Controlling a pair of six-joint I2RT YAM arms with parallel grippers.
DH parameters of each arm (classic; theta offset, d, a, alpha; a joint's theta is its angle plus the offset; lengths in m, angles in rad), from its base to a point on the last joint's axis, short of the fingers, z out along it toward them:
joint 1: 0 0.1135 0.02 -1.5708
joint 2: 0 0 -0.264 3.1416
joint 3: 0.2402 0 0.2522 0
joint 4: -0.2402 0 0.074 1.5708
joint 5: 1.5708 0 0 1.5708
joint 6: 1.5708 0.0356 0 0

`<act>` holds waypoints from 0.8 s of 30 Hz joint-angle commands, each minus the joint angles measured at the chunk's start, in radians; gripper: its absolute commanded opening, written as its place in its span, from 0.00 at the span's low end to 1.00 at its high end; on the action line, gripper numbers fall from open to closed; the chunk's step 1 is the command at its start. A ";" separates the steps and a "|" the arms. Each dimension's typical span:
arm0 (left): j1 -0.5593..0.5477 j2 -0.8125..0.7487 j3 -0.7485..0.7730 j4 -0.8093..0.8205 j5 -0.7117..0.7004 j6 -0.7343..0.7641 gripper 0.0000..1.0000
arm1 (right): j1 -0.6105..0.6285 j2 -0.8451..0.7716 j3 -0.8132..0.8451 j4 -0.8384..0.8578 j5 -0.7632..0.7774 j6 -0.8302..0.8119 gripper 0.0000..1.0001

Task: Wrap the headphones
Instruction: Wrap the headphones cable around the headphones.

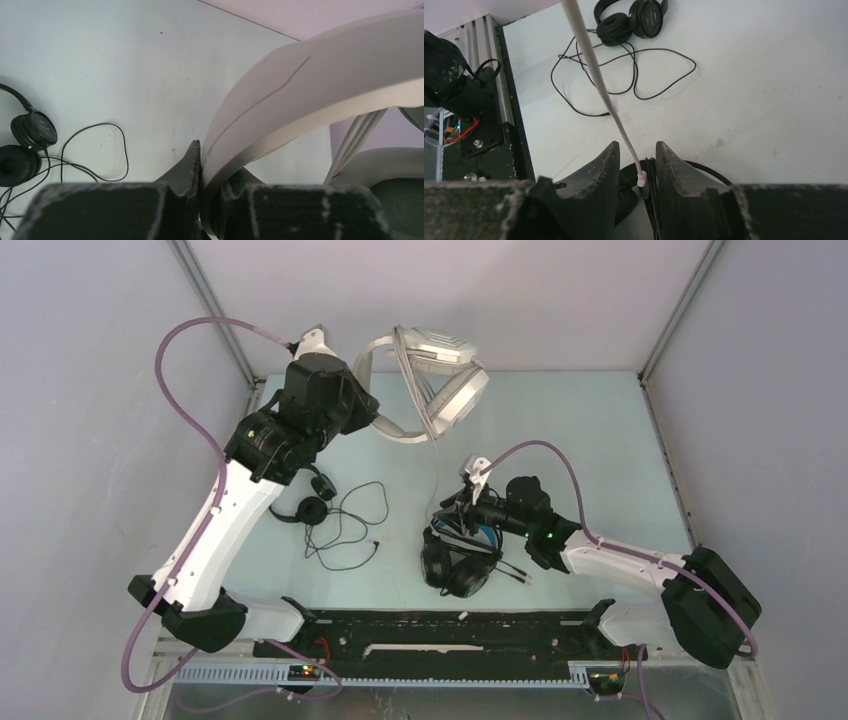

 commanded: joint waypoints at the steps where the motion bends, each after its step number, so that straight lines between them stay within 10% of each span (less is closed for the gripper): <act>1: 0.004 -0.050 0.049 0.116 0.033 -0.066 0.00 | -0.004 0.046 -0.033 0.148 -0.019 0.006 0.38; 24: 0.005 -0.045 0.060 0.122 0.043 -0.062 0.00 | -0.022 0.349 -0.036 0.584 -0.194 -0.005 0.50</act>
